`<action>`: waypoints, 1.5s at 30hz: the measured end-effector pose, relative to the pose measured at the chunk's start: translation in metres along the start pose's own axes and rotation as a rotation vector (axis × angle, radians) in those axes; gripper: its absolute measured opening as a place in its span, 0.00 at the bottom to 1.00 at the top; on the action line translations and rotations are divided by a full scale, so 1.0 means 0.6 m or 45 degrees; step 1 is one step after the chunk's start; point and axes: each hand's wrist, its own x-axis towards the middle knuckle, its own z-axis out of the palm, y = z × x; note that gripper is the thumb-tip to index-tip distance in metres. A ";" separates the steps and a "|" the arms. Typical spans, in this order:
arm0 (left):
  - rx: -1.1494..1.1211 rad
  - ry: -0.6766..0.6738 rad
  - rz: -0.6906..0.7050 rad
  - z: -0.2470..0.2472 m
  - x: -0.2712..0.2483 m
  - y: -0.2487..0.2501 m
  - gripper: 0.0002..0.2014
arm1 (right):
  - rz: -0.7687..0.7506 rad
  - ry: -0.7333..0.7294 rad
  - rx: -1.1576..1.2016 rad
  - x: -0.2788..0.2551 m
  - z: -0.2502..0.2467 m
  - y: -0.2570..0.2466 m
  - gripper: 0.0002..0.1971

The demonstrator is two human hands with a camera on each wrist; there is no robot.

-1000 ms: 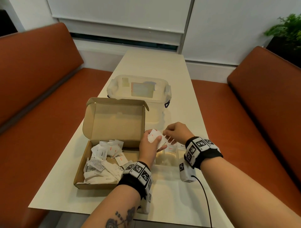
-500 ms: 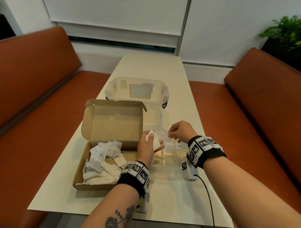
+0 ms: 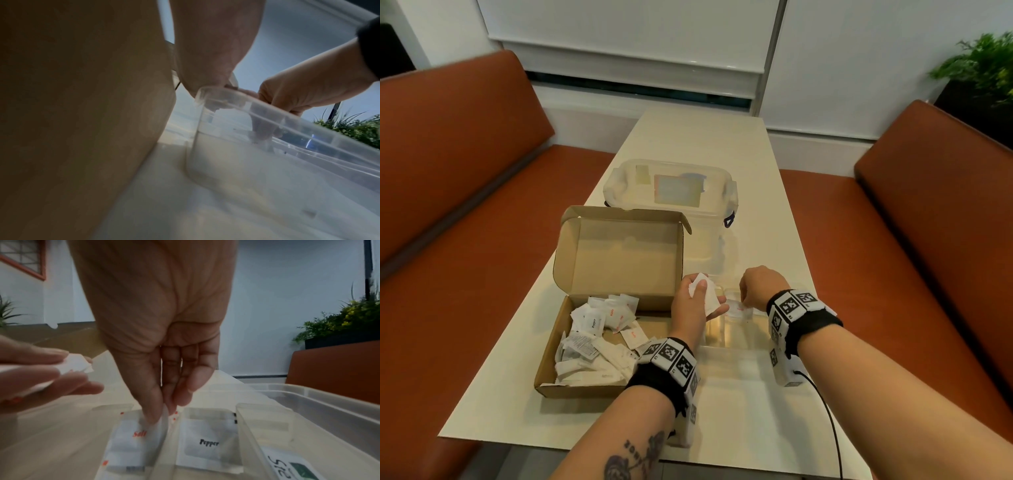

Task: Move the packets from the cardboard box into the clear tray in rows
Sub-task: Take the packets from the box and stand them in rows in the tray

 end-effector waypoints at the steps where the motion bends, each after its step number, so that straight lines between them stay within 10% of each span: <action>1: -0.004 0.003 -0.003 0.000 0.000 0.000 0.07 | 0.000 -0.004 -0.020 0.001 0.000 -0.001 0.09; 28: 0.045 -0.014 0.027 -0.001 0.000 -0.002 0.07 | -0.099 -0.002 -0.222 0.010 0.012 -0.006 0.10; 39: 0.061 -0.063 0.000 0.002 -0.008 0.007 0.08 | -0.158 0.203 0.729 -0.015 0.004 -0.009 0.02; 45: 0.194 0.008 0.030 0.003 -0.004 0.006 0.02 | -0.192 0.006 0.937 -0.041 0.010 -0.018 0.16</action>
